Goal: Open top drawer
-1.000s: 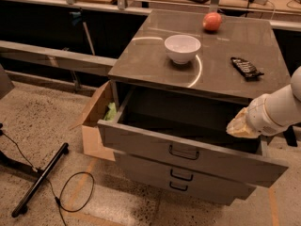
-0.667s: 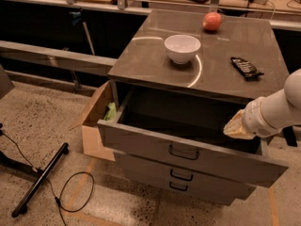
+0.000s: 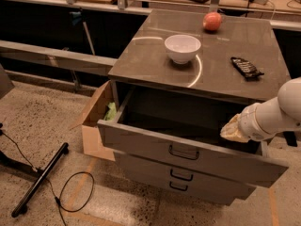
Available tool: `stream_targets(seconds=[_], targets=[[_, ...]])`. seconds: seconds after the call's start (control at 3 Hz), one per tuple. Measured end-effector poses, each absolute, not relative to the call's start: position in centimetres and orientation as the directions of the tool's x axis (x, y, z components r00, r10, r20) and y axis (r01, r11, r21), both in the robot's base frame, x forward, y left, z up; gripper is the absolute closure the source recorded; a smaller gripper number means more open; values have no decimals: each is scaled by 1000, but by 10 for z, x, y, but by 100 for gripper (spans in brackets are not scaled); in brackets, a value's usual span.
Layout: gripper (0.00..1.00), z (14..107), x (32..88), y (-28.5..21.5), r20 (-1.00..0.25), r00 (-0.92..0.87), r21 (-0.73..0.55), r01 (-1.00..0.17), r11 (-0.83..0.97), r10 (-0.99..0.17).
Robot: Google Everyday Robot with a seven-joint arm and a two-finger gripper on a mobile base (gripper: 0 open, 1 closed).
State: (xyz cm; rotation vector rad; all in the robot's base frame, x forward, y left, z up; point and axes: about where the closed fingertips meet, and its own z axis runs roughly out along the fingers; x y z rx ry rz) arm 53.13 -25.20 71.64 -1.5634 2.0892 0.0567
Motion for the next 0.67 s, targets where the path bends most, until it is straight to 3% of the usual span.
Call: stream_targets(seconds=[0.67], targets=[[100,692,534,-253,-431,-211,-238,-912,336,-877]])
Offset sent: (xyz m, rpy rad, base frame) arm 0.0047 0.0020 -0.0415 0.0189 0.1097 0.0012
